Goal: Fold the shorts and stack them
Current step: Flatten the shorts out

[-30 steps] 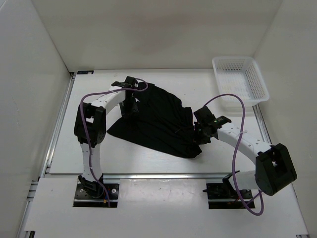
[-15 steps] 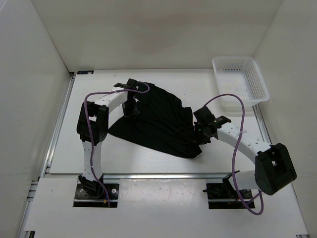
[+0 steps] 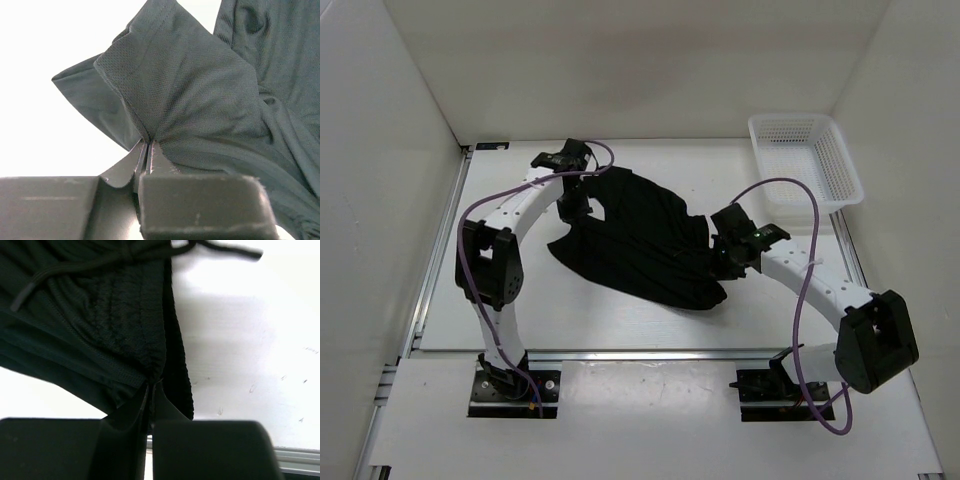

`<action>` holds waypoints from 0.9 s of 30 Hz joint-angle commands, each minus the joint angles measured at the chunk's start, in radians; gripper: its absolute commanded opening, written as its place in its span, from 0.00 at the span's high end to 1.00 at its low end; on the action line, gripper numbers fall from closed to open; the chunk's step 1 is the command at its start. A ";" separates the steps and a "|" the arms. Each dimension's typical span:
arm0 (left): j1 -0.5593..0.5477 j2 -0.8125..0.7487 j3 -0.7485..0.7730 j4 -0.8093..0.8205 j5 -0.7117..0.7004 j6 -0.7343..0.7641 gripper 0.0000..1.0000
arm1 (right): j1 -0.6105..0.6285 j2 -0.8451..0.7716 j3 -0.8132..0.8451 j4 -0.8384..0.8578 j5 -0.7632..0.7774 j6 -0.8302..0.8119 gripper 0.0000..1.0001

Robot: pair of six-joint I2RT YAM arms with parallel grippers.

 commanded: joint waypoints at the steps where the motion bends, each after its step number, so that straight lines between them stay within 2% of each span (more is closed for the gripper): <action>1: 0.041 -0.054 0.037 -0.028 -0.021 0.035 0.89 | -0.019 -0.016 0.067 -0.048 0.062 -0.032 1.00; 7: 0.061 -0.063 0.105 -0.057 -0.032 0.044 0.89 | -0.111 -0.034 0.116 -0.057 0.062 -0.080 1.00; 10: 0.084 -0.052 0.198 -0.083 -0.018 0.044 0.89 | -0.169 -0.005 0.203 -0.047 0.036 -0.125 1.00; 12: 0.095 -0.017 0.328 -0.106 -0.007 0.044 0.89 | -0.194 0.059 0.289 -0.037 -0.001 -0.151 1.00; 15: 0.120 0.027 0.581 -0.164 0.002 0.044 0.89 | -0.218 0.165 0.536 -0.069 -0.001 -0.194 1.00; 16: 0.129 0.040 0.647 -0.181 0.013 0.044 0.89 | -0.232 0.185 0.668 -0.088 -0.001 -0.207 1.00; 17: 0.129 0.050 0.748 -0.195 0.013 0.044 0.89 | -0.232 0.197 0.721 -0.098 -0.001 -0.207 1.00; 18: 0.142 0.051 0.776 -0.195 0.013 0.044 0.89 | -0.232 0.197 0.763 -0.108 -0.001 -0.217 1.00; 20: 0.152 -0.023 0.777 -0.181 0.022 0.033 0.89 | -0.243 0.188 0.809 -0.108 -0.001 -0.218 1.00; 21: 0.161 -0.060 0.692 -0.134 0.034 0.022 0.89 | -0.243 0.161 0.809 -0.091 0.008 -0.218 1.00; 23: 0.161 -0.187 0.560 -0.074 0.047 0.013 0.89 | -0.243 0.091 0.701 -0.044 0.018 -0.218 1.00; 24: 0.161 -0.230 0.406 -0.052 0.062 0.001 0.89 | -0.243 0.060 0.646 -0.022 0.018 -0.218 0.98; 27: 0.130 -0.402 0.130 0.055 0.062 -0.028 0.89 | -0.243 -0.065 0.390 0.039 0.068 -0.185 0.85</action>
